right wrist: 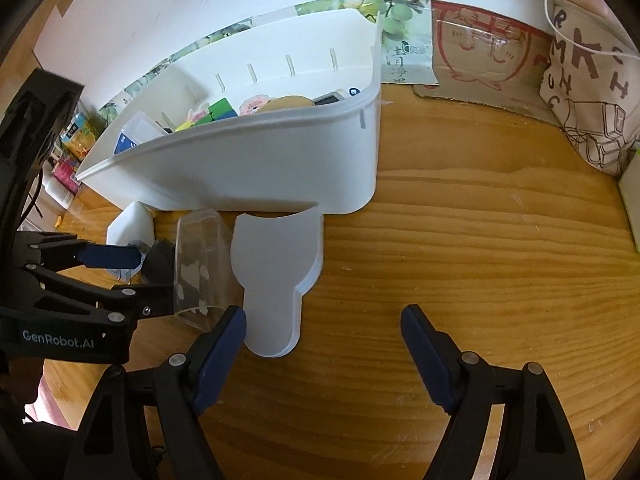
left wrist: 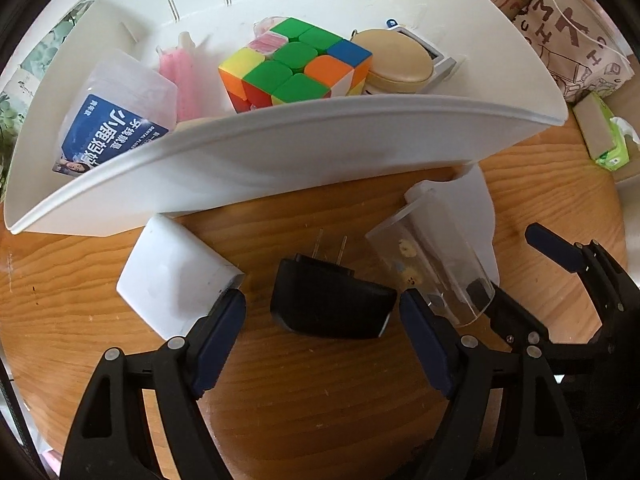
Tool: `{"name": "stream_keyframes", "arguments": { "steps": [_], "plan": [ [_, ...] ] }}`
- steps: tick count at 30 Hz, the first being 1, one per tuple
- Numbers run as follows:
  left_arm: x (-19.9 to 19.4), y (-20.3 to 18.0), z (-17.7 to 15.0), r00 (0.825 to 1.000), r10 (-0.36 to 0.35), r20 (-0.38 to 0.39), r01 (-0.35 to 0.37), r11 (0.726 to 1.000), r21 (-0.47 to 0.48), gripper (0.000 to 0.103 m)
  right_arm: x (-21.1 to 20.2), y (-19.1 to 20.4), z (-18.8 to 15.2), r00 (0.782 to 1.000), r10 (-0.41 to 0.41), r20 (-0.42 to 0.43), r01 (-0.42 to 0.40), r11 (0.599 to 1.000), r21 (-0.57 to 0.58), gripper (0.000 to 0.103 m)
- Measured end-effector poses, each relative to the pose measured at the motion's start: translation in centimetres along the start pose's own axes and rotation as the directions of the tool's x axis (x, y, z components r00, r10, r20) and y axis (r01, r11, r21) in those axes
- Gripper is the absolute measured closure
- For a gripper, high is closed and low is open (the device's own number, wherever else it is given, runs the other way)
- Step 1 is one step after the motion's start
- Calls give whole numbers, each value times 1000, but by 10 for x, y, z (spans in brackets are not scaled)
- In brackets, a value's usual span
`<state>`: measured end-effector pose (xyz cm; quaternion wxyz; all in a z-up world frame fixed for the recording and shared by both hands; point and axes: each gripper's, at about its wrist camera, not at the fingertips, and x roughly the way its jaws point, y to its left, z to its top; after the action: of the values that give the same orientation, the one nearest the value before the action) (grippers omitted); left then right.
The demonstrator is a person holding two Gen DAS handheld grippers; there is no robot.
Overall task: Organize rigid objects
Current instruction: 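Grasp the black charger with the left tool while the right grasps the white scoop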
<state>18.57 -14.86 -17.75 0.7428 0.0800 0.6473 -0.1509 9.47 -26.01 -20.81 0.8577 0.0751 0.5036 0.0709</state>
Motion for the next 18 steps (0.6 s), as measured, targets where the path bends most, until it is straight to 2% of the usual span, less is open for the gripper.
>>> {"name": "stream_keyframes", "arguments": {
  "steps": [6, 9, 18],
  "plan": [
    [8, -3, 8, 1000, 9, 2, -9, 1000, 3, 23, 3, 10, 4, 999, -34, 16, 35, 997, -63, 22],
    [13, -1, 12, 1000, -23, -15, 23, 1000, -9, 36, 5, 11, 5, 999, -37, 30, 39, 997, -67, 22],
    [16, 5, 11, 1000, -19, -10, 19, 1000, -14, 36, 11, 17, 11, 997, -43, 59, 48, 995, -83, 22]
  ]
}}
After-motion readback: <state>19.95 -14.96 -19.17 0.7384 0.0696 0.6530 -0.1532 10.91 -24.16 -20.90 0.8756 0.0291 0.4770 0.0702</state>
